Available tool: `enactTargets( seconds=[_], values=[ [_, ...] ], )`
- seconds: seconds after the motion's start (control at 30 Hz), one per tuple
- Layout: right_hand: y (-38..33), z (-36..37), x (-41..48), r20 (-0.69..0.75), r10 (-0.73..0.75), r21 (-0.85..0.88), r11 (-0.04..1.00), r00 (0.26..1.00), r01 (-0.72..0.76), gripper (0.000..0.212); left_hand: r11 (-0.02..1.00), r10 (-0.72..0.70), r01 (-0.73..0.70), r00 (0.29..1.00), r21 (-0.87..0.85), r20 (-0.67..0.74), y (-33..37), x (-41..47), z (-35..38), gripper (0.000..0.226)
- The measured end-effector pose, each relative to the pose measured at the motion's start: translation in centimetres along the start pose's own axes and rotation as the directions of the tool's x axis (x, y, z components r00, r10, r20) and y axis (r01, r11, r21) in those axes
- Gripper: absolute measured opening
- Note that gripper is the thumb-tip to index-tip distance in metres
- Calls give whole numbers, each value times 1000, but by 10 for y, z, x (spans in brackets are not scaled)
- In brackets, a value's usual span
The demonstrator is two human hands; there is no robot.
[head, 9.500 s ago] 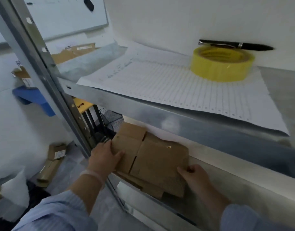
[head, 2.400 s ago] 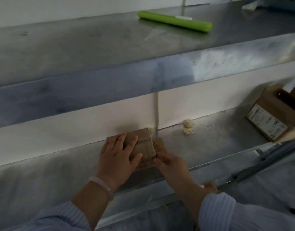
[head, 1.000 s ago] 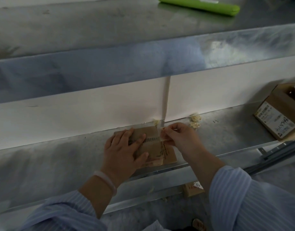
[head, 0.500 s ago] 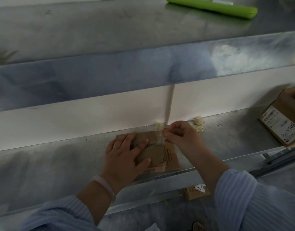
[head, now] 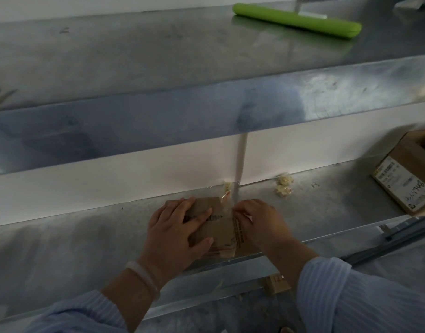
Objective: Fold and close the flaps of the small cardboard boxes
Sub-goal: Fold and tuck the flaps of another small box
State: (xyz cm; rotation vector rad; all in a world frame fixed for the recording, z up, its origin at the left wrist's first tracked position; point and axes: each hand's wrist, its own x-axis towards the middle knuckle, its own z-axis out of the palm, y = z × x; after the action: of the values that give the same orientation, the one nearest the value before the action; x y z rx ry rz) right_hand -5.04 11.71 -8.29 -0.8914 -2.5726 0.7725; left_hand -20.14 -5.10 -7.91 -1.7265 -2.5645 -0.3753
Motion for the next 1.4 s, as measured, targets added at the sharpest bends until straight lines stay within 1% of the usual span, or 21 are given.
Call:
enactTargets(
  seconds=[0.13, 0.23, 0.3, 0.43, 0.53, 0.63, 0.7, 0.8, 0.9, 1.0, 1.03, 1.07, 1.1, 1.13, 1.23, 1.3, 1.33, 1.37, 1.4],
  values=[
    [0, 1, 2, 5, -62, -36, 997, 998, 62, 14, 1000, -8, 8, 1000, -17, 10, 0, 0, -2, 58],
    [2, 3, -5, -42, -72, 27, 997, 996, 74, 10, 999, 0, 0, 1000, -46, 6, -1, 1, -4, 59],
    [5, 4, -13, -81, -64, 87, 994, 995, 71, 14, 998, -8, 7, 1000, -59, -4, 1, 2, -7, 61],
    [3, 5, -22, -67, 73, 226, 972, 995, -56, 17, 998, -50, 51, 999, -31, 18, 15, 17, -16, 67],
    [-1, 10, -22, -80, 155, 295, 947, 985, -125, 14, 989, -18, 12, 999, -150, -41, 28, 31, -12, 53],
    [-2, 14, -19, -56, 189, 278, 946, 980, -167, 11, 972, -4, -19, 995, -233, -97, 35, 35, 0, 41],
    [-2, 14, -16, -40, 142, 218, 967, 989, -130, 9, 972, -13, -14, 994, -234, -110, 33, 35, 4, 42],
    [1, 8, -11, -2, 10, 104, 995, 1000, -10, 9, 978, 1, -20, 996, -209, -90, 29, 34, 5, 56],
    [-1, -6, -1, 29, -92, 54, 994, 995, 90, 11, 976, -8, -8, 997, -216, -73, 30, 34, 4, 60],
    [-7, -15, 10, -30, -161, 61, 985, 987, 162, 24, 980, -11, -2, 998, -199, -67, 31, 35, 4, 58],
    [-9, -16, 12, -58, -170, 79, 982, 984, 174, 22, 979, -19, 8, 998, -206, -53, 30, 35, 4, 57],
    [-10, -15, 13, -84, -166, 98, 980, 982, 174, 14, 974, -35, 27, 999, -223, -35, 29, 35, 3, 58],
    [-10, -14, 13, -107, -149, 113, 980, 983, 161, 6, 967, -53, 46, 998, -252, -21, 29, 35, 3, 58],
    [-10, -13, 14, -123, -114, 144, 981, 986, 131, 4, 954, -72, 65, 997, -292, -13, 28, 36, 3, 57],
    [-12, -13, 13, -102, 42, 334, 943, 994, -5, 19, 892, -148, 130, 989, -433, -8, 30, 39, 0, 48],
    [-12, -16, 13, -51, 115, 485, 871, 992, -76, 22, 847, -232, 193, 973, -496, -18, 33, 43, -4, 33],
    [-10, -17, 12, -12, 149, 576, 809, 989, -115, 24, 824, -278, 234, 960, -516, -9, 35, 44, -5, 26],
    [-7, -17, 11, 27, 178, 617, 771, 984, -156, 26, 805, -317, 271, 949, -527, 5, 36, 45, -6, 25],
    [-3, -17, 10, 53, 193, 602, 776, 980, -186, 26, 794, -341, 294, 940, -531, 11, 36, 45, -5, 27]
  ],
)
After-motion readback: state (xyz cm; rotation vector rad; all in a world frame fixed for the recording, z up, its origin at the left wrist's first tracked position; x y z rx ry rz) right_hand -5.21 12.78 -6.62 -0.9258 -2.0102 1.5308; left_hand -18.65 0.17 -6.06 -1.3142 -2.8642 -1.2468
